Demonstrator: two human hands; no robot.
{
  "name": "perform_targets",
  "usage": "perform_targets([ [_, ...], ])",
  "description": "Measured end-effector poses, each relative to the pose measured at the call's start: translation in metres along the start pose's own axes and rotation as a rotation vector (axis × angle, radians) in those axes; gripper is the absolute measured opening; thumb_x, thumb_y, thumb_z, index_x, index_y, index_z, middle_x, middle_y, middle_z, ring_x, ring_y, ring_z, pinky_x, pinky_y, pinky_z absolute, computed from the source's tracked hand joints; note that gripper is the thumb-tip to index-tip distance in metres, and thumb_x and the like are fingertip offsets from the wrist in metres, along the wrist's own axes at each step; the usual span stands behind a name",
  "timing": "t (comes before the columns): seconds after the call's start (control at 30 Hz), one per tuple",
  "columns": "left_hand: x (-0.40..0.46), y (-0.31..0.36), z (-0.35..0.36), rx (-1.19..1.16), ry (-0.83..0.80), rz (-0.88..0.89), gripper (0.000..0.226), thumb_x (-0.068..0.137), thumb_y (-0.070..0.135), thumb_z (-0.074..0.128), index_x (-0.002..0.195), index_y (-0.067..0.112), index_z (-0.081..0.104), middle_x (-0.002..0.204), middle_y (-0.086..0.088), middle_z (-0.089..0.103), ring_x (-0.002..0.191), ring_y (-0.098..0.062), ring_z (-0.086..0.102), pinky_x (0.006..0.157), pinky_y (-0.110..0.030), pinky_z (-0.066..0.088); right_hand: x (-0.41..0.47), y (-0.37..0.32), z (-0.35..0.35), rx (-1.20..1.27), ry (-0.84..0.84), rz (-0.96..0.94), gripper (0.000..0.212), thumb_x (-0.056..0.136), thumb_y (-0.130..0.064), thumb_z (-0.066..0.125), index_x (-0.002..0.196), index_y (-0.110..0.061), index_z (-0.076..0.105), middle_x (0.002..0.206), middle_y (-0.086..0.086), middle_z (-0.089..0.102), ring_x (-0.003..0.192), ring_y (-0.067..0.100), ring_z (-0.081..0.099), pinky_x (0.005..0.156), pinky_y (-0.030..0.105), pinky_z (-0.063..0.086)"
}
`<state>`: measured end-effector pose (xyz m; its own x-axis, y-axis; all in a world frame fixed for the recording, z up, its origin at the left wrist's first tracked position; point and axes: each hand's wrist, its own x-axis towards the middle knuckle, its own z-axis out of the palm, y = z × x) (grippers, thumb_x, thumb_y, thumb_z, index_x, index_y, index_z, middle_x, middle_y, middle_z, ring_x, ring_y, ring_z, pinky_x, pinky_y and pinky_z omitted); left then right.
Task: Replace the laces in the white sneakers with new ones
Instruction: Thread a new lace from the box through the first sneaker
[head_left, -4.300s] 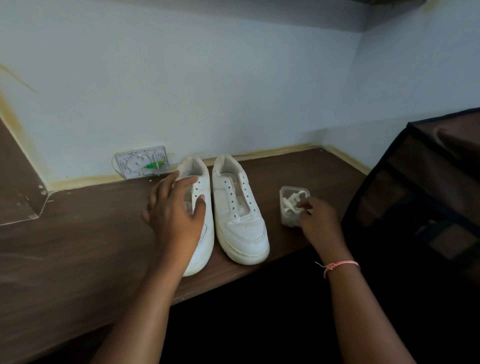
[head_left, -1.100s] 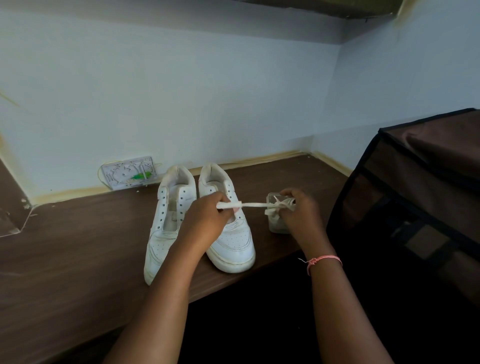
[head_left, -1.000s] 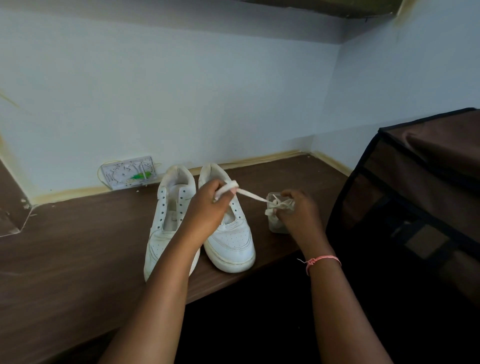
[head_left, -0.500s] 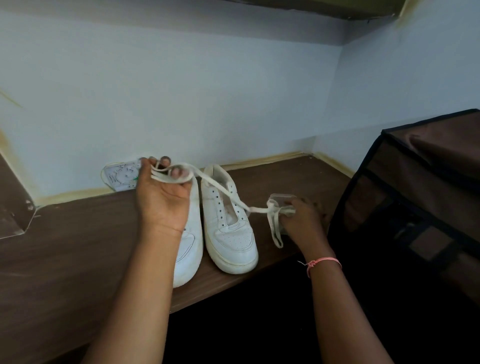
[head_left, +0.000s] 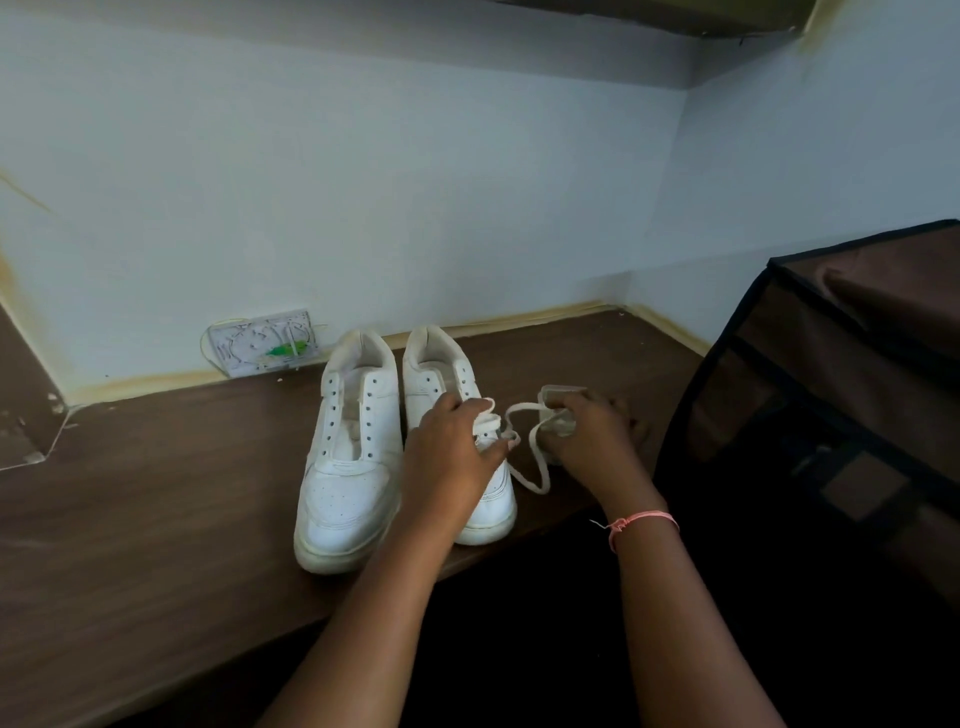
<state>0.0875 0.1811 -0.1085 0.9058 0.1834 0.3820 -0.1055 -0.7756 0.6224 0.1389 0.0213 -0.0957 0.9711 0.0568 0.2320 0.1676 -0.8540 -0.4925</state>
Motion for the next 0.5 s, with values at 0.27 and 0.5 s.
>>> perform_targets([
  [0.27, 0.001, -0.002, 0.005, -0.034, 0.135, -0.027, 0.023, 0.091, 0.033, 0.065, 0.107, 0.017, 0.062, 0.103, 0.005, 0.059, 0.089, -0.016, 0.06, 0.074, -0.031, 0.048, 0.002, 0.004, 0.001, 0.046, 0.025, 0.02, 0.019, 0.079, -0.019, 0.068, 0.085, -0.037, 0.067, 0.122, -0.006, 0.059, 0.125, 0.025, 0.038, 0.106, 0.048, 0.028],
  [0.5, 0.021, 0.004, -0.028, -0.455, 0.208, -0.25, 0.025, 0.104, 0.033, 0.043, 0.091, 0.015, 0.055, 0.074, 0.001, 0.057, 0.055, -0.008, 0.05, 0.045, -0.015, 0.036, 0.004, 0.004, -0.005, -0.024, 0.136, 0.041, 0.016, 0.085, -0.021, 0.062, 0.09, -0.032, 0.072, 0.12, -0.007, 0.061, 0.12, 0.026, 0.042, 0.104, 0.044, 0.028],
])
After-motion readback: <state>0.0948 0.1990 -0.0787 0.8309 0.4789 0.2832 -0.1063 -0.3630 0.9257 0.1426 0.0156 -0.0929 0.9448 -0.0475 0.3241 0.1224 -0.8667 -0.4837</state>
